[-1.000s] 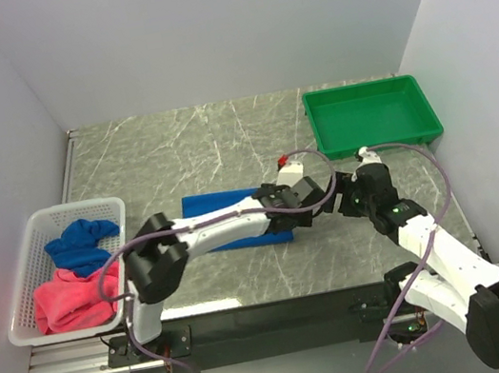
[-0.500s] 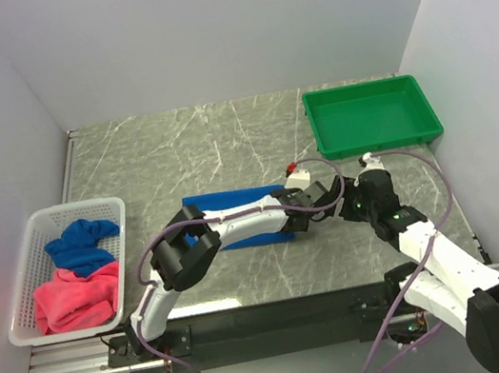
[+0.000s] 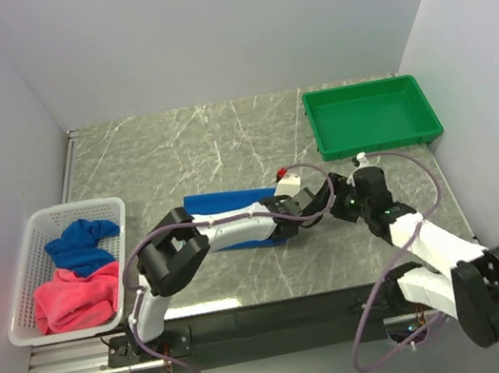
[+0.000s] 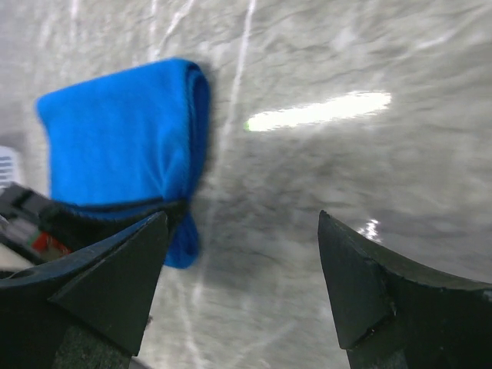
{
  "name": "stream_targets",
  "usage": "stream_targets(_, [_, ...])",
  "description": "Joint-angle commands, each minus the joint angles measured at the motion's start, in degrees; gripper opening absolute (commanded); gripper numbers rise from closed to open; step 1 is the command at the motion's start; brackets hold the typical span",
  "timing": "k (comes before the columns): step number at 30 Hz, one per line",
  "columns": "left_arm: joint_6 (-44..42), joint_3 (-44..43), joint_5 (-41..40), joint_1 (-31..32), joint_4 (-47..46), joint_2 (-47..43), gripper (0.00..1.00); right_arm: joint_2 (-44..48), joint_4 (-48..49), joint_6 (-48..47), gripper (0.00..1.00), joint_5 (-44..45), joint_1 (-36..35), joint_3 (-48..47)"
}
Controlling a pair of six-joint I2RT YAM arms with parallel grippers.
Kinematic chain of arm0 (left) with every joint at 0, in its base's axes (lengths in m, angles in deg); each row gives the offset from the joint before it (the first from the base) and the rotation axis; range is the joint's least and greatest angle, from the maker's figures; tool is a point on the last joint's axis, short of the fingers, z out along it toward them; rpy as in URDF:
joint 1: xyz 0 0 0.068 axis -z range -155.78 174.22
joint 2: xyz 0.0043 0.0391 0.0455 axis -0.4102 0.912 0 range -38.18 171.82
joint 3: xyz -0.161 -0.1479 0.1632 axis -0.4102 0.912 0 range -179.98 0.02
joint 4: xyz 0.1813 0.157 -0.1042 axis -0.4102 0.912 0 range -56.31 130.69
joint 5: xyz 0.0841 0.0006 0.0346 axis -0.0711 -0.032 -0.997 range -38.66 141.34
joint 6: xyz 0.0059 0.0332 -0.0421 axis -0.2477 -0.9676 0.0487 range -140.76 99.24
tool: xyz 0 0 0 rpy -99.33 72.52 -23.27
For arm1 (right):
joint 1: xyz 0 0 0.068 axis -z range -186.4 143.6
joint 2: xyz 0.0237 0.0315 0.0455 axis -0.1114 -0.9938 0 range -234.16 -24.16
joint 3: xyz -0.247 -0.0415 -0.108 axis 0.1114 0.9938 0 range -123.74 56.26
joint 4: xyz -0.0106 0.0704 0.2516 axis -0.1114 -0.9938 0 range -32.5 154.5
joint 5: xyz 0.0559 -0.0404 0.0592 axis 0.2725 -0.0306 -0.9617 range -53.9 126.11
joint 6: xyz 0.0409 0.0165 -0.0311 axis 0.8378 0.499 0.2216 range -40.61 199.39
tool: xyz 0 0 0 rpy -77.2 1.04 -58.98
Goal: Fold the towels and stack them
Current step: Neatly place the folded towel into the bin
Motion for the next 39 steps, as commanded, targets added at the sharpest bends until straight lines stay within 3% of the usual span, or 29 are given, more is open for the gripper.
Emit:
stream_targets(1, [-0.78, 3.76, 3.81, -1.01, -1.45, -4.84, 0.01, -4.54, 9.32, 6.95, 0.85, -6.02, 0.42, -0.36])
stream_targets(11, [-1.22, 4.64, 6.53, -1.63, -3.56, -8.81, 0.01, -25.09, 31.29, 22.51, 0.85, -13.68, -1.77, -1.42])
stream_targets(16, [-0.7, 4.99, 7.41, -2.15, -3.91, -10.04, 0.01, -33.19, 34.37, 27.34, 0.86, -12.1, -4.23, -3.35])
stream_targets(28, [-0.34, 4.56, 8.29, -3.03, -5.67, -11.45, 0.01, -41.72, 35.87, 31.83, 0.85, -10.51, -10.65, -7.74])
stream_targets(34, [0.62, 3.68, 9.09, -3.12, -5.41, -10.3, 0.01, -45.68, 37.54, 33.32, 0.76, -10.87, -11.0, -9.77])
stream_targets(39, [1.41, 2.8, 10.05, -3.38, -5.67, -9.07, 0.01, -46.57, 37.72, 33.59, 0.62, -10.96, -11.61, -10.38])
